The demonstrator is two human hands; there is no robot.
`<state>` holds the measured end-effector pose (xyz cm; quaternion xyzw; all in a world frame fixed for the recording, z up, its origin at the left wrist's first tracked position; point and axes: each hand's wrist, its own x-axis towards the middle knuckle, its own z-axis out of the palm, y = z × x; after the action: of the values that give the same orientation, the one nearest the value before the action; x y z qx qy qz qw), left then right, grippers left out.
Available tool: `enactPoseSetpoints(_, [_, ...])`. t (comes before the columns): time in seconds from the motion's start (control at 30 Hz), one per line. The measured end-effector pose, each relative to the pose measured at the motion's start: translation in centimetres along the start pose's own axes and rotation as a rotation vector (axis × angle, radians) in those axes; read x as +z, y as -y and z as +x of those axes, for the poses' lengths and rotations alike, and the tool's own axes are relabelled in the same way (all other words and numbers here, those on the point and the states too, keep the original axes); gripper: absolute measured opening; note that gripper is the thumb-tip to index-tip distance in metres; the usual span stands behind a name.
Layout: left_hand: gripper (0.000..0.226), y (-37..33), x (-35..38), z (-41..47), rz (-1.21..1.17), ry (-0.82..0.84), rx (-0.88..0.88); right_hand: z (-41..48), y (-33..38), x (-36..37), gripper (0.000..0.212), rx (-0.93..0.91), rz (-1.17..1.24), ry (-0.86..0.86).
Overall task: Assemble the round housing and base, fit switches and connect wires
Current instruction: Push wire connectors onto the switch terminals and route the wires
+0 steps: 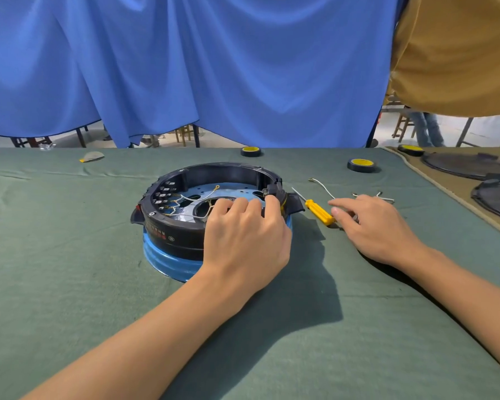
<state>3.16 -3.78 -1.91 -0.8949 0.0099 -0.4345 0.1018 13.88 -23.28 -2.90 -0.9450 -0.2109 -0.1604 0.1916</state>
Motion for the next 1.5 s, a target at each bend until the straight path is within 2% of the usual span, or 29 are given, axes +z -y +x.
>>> enactPoseSetpoints(0.17, [0.019,0.1,0.2,-0.1,0.012,-0.055,0.031,1.0,-0.3,-0.4,0.046,0.014,-0.025,0.139])
enactPoseSetpoints(0.37, [0.020,0.2,0.2,-0.2,0.028,-0.040,0.049,1.8,-1.0,-1.0,0.014,0.021,0.046,0.153])
enactPoseSetpoints(0.47, [0.020,0.2,0.2,-0.2,0.016,-0.058,0.052,1.5,-1.2,-1.2,0.008,-0.006,0.070,0.097])
enactPoseSetpoints(0.67, [0.018,0.2,0.2,-0.3,-0.069,-0.090,0.060,1.1,0.3,-2.3,0.008,-0.098,0.084,-0.211])
enactPoseSetpoints(0.87, [0.021,0.2,-0.5,-0.1,-0.344,-0.206,-0.012,-0.5,4.8,-3.5,0.006,-0.202,0.190,-0.313])
enactPoseSetpoints(1.0, [0.030,0.2,-1.1,-0.1,-0.454,-0.238,-0.065,-1.2,8.1,-4.4,0.008,-0.243,0.291,-0.274])
enactPoseSetpoints(1.13, [0.013,0.4,-1.7,0.2,-0.561,-0.297,-0.143,-1.1,10.2,-5.4,0.021,-0.257,0.397,-0.174])
enactPoseSetpoints(1.23, [0.013,0.8,-2.0,0.5,-0.653,-0.241,-0.277,-0.4,10.8,-5.8,0.016,-0.279,0.480,-0.197])
enactPoseSetpoints(1.33, [0.020,1.2,-2.5,0.9,-0.760,-0.175,-0.422,0.3,11.0,-6.1,0.025,-0.240,0.618,-0.202])
enactPoseSetpoints(1.5, [0.013,3.0,-3.3,2.0,-0.887,-0.203,-0.493,1.9,11.7,-6.6,0.016,-0.163,0.849,0.037])
